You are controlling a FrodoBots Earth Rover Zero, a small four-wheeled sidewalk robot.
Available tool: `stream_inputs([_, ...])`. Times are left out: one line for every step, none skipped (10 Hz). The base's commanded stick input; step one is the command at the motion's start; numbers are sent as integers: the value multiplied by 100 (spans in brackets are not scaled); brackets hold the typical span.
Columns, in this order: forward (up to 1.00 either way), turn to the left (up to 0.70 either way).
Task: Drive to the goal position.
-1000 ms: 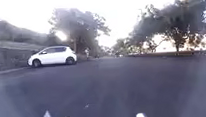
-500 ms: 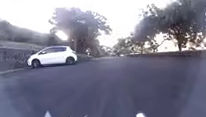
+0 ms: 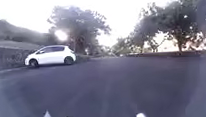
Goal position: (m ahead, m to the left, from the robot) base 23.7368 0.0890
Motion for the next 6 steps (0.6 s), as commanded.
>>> stream_inputs([50, 0])
stream_inputs([50, 0])
stream_inputs([50, 0])
stream_inputs([50, 0])
stream_inputs([50, 0])
stream_inputs([50, 0])
